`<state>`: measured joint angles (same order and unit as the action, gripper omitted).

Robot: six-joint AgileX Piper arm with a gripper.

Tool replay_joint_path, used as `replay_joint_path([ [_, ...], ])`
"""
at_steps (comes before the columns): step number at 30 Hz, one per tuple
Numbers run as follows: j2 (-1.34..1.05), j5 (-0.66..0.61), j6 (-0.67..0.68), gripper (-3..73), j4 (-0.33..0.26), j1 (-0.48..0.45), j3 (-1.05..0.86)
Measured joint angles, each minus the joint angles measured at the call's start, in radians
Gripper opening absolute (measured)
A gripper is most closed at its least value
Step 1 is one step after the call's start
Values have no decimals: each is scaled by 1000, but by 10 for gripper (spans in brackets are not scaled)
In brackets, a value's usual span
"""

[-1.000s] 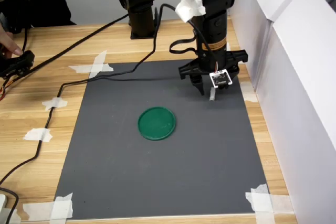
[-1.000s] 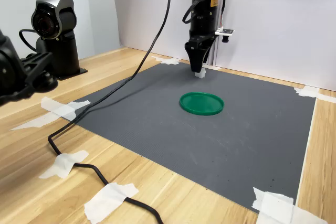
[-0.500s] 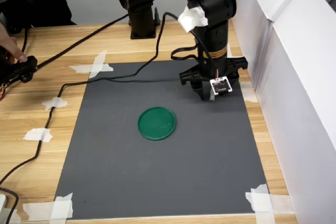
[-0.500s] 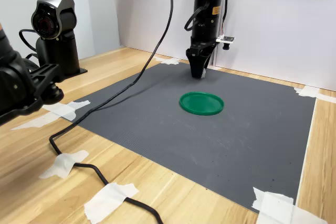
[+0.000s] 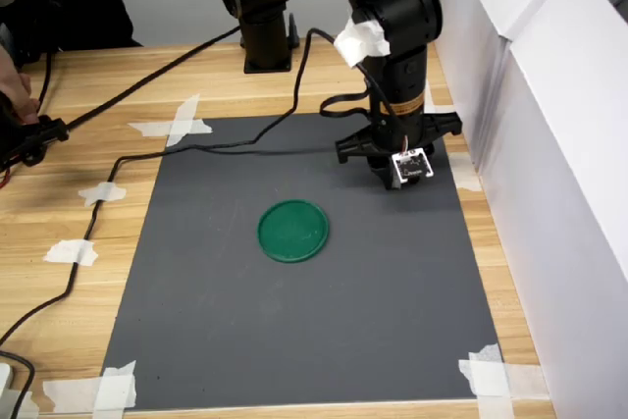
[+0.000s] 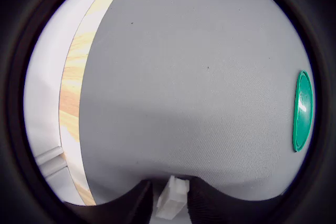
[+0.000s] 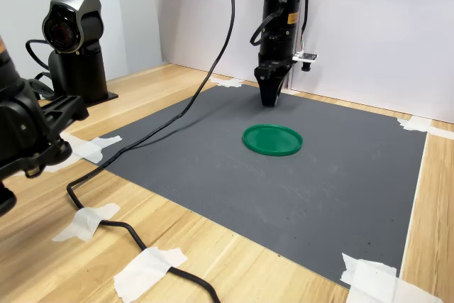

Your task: Grasp a white terminal and put it on the green lid.

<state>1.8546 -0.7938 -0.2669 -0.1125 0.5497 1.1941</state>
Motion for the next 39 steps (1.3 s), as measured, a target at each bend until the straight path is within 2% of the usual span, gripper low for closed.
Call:
replay_joint_path([
  [8, 0, 0, 4, 100, 3, 0, 0],
  [17, -15, 0, 58, 93, 8, 0, 0],
  [25, -90, -76, 211, 93, 8, -14, 31],
  [32, -158, -125, 252, 93, 36, -168, 35],
  [39, -162, -137, 402, 93, 94, -340, 35],
])
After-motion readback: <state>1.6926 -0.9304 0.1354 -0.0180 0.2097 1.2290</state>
